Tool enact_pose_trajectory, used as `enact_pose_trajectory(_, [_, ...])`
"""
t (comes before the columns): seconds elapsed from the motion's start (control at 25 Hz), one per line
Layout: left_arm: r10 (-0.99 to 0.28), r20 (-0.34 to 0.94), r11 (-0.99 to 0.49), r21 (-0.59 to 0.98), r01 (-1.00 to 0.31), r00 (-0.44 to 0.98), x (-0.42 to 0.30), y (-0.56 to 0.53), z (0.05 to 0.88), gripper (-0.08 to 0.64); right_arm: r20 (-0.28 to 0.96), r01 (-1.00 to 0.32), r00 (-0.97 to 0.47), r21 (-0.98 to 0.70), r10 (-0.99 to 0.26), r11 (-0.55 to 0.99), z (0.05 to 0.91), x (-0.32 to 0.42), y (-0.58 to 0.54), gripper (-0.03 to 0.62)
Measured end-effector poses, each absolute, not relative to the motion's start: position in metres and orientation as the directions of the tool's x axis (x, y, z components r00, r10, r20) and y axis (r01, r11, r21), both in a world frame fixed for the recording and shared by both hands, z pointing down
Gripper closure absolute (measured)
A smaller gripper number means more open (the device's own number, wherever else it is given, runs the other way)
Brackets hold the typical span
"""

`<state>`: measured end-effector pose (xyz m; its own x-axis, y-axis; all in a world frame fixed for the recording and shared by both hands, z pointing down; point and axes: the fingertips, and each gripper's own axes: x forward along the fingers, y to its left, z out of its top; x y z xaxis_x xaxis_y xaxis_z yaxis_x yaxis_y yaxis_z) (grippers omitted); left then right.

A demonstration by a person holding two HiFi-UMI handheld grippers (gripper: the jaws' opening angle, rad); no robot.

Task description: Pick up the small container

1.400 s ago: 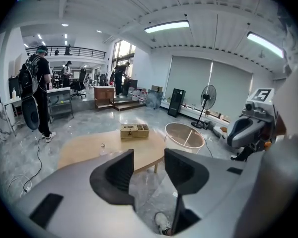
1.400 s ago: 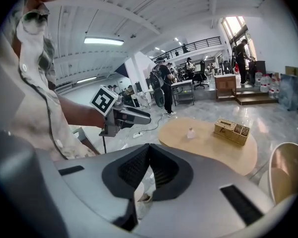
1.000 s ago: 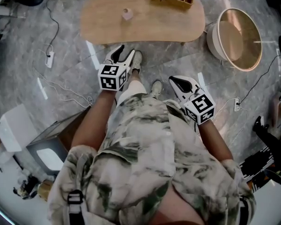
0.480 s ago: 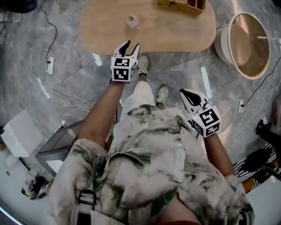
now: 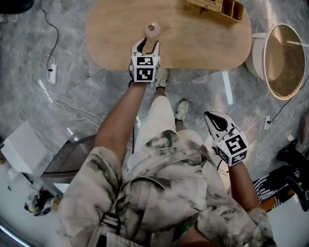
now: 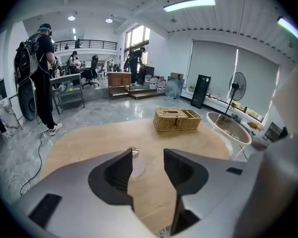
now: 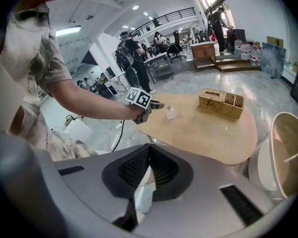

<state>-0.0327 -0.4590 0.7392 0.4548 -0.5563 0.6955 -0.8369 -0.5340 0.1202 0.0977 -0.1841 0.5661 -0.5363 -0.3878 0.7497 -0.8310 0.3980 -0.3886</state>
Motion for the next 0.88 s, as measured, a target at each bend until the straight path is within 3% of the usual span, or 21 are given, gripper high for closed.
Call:
enact_pose_trajectory(0.4, [-0.566,0.724,-0.490,0.089,-0.867,0.395,-0.035,-0.519,0.830,0.341,0.782,-0.826,-0.538,-0.415,-0.314,0.382,0.613,0.092,-0.212,0.569])
enact_pose_trajectory(0.88, [-0.606,0.697,-0.484,0.058,-0.873,0.383,-0.031,-0.552,0.877,0.344,0.813,-0.833,-0.524,-0.429,-0.253,0.349,0.659,0.093,-0.217,0.569])
